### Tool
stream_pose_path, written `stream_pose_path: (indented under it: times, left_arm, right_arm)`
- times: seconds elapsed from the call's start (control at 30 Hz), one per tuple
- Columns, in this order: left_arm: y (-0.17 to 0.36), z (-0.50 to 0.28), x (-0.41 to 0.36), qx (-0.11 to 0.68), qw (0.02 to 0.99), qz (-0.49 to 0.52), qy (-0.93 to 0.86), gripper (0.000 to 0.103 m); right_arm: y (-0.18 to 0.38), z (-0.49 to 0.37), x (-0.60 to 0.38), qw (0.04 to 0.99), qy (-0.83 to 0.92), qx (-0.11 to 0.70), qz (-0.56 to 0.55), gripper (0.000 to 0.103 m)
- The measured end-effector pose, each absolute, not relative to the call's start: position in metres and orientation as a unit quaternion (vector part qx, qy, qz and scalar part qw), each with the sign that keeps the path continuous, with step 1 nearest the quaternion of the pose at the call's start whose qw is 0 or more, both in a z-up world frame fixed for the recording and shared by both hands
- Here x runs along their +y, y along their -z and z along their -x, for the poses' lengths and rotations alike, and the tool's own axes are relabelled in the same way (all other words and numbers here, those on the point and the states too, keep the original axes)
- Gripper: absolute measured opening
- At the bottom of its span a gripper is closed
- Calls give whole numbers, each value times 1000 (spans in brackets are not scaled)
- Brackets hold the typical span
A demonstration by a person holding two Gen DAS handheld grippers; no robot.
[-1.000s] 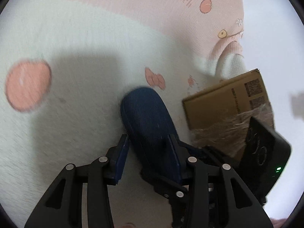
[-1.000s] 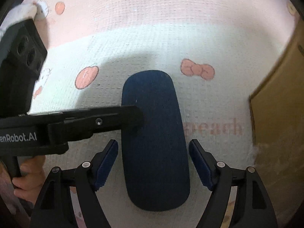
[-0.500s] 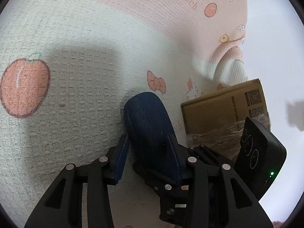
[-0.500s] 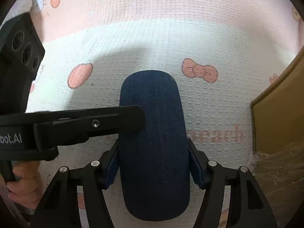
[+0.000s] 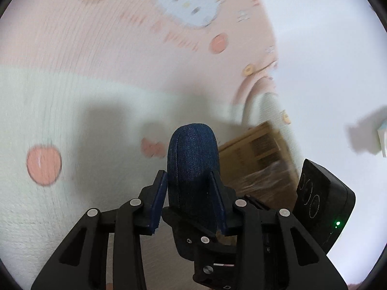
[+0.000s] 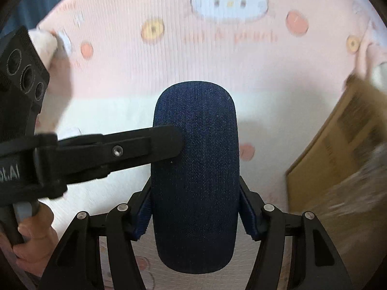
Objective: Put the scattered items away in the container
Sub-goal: 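Lift the held glasses case with both grippers and carry it to the box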
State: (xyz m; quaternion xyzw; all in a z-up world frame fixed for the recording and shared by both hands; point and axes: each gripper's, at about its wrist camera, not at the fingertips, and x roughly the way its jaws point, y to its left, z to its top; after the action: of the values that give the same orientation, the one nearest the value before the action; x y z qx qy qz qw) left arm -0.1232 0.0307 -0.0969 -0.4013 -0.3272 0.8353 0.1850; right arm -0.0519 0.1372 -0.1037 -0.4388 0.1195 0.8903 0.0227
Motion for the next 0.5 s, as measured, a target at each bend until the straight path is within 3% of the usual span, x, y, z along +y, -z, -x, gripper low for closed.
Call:
stream_pose_path:
  times: [0.23, 0.5]
  left_arm:
    - [27, 107, 61, -247, 208, 344, -882, 39]
    - [-10, 105, 85, -235, 241, 313, -888, 39]
  right_arm:
    - [48, 36, 137, 41, -909, 124, 396, 60]
    - [9, 25, 169, 73, -920, 108, 371, 60]
